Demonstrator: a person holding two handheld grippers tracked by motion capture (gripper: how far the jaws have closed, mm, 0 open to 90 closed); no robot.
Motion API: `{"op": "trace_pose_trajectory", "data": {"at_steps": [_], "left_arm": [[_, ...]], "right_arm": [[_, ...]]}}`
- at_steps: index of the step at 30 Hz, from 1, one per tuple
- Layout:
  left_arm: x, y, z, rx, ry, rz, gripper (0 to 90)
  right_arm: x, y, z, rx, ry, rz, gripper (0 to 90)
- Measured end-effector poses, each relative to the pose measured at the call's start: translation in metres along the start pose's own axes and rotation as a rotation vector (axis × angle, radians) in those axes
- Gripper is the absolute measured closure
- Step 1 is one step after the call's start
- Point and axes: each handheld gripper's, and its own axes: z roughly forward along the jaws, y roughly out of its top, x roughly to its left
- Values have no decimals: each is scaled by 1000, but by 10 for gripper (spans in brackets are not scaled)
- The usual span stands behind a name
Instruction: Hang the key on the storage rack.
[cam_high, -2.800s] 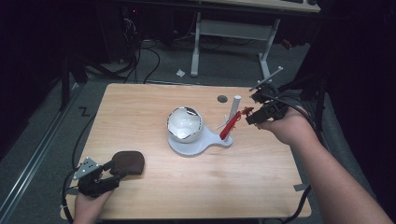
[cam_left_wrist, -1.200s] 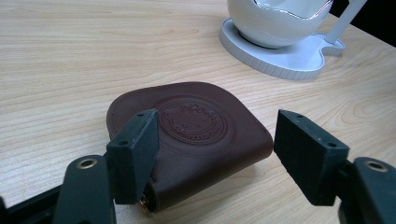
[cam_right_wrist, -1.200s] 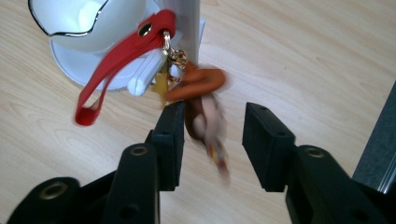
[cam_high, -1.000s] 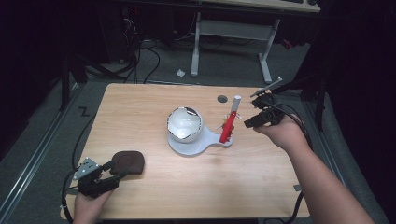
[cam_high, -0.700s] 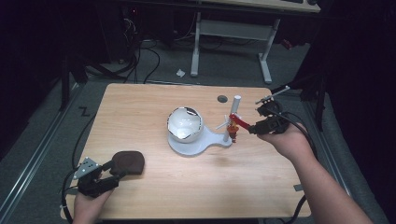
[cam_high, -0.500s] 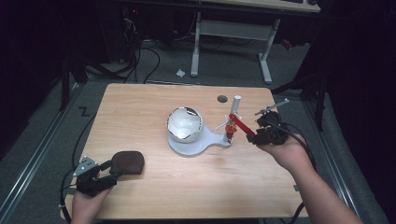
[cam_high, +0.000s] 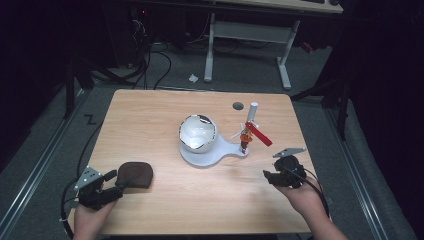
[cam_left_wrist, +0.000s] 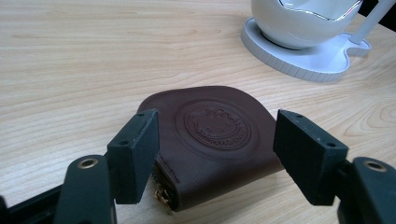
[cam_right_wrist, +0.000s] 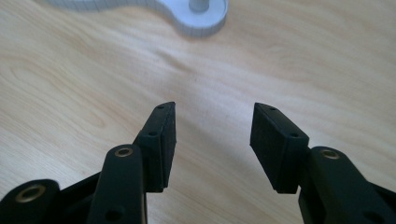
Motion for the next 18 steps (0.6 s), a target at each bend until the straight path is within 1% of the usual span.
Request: {"op": "trace_pose_trajectory", "data": {"at_steps": [4,7,11,13,14,15,16,18], "left_arm": [[5,0,-2,-5,19,-11,316],[10,0,-4,-8,33,-20,317],[17,1,-3,2,60,-19,315],[21,0,-2,14,66,-27,314],[22,1,0,22,70,-29,313],[22,2,0,24,76,-28,310],[23,4,1,19,83,-34,310],[25,7,3,22,86,-40,310]], "right_arm": [[4,-20,12,-12,-3,4,510],[7,-32,18,-42,-1,21,509],[9,-46,22,-117,-3,47,507],[10,-53,25,-151,14,72,502],[10,-58,28,-175,32,99,498],[10,-62,30,-190,43,112,496],[10,-65,31,-198,43,117,496],[11,-71,34,-215,28,106,495]]}}
